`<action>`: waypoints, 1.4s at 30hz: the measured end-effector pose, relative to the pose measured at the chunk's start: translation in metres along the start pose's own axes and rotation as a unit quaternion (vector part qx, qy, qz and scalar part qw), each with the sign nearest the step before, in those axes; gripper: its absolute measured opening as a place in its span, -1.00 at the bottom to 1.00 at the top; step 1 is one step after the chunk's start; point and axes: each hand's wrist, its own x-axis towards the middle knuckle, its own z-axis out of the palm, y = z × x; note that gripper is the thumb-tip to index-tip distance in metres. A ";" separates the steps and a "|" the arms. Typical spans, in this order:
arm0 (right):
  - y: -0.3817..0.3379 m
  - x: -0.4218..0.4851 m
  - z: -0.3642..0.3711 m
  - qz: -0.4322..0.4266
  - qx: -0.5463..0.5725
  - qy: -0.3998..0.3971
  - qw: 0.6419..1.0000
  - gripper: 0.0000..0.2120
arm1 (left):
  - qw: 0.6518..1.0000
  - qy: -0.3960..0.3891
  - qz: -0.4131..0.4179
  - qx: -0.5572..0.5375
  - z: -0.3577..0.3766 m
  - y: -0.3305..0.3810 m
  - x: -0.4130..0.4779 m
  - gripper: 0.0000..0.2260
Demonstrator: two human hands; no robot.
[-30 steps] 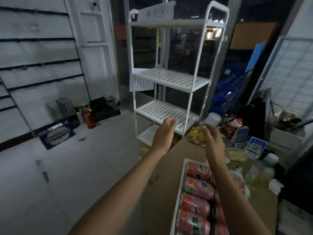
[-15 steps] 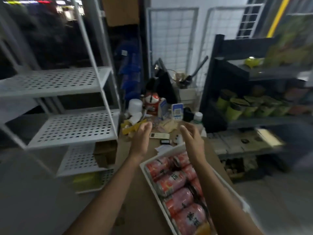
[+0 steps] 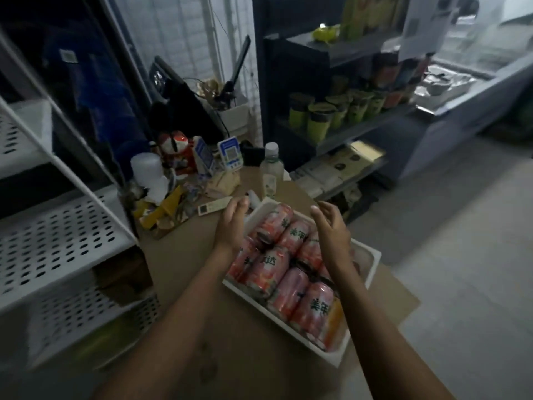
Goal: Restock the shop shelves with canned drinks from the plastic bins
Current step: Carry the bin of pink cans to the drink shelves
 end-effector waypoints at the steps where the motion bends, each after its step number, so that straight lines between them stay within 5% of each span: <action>1: 0.006 -0.003 -0.003 0.008 0.002 0.003 1.000 -0.51 | 1.000 -0.009 -0.003 0.010 0.002 -0.006 -0.001 -0.77; 8: 0.042 -0.033 -0.012 0.057 0.005 0.051 0.997 -0.57 | 0.997 -0.067 -0.022 0.032 0.012 -0.039 -0.001 -0.80; 13: 0.058 -0.044 -0.011 0.078 0.002 0.108 0.991 -0.57 | 0.993 -0.100 -0.006 0.056 0.007 -0.056 0.003 -0.59; 18: 0.059 -0.057 -0.006 0.094 0.002 0.137 0.986 -0.53 | 0.992 -0.123 -0.010 0.031 -0.006 -0.057 0.015 -0.80; 21: 0.061 -0.063 -0.011 0.100 -0.007 0.178 0.979 -0.56 | 0.991 -0.120 0.004 0.061 -0.018 -0.060 0.028 -0.76; 31: 0.083 -0.083 -0.022 0.135 -0.053 0.385 0.911 -0.68 | 0.979 -0.130 0.024 0.158 -0.043 -0.098 0.062 -0.69; 42: 0.126 -0.082 -0.031 0.248 -0.089 0.333 0.906 -0.62 | 0.968 -0.120 0.015 0.219 -0.044 -0.121 0.086 -0.71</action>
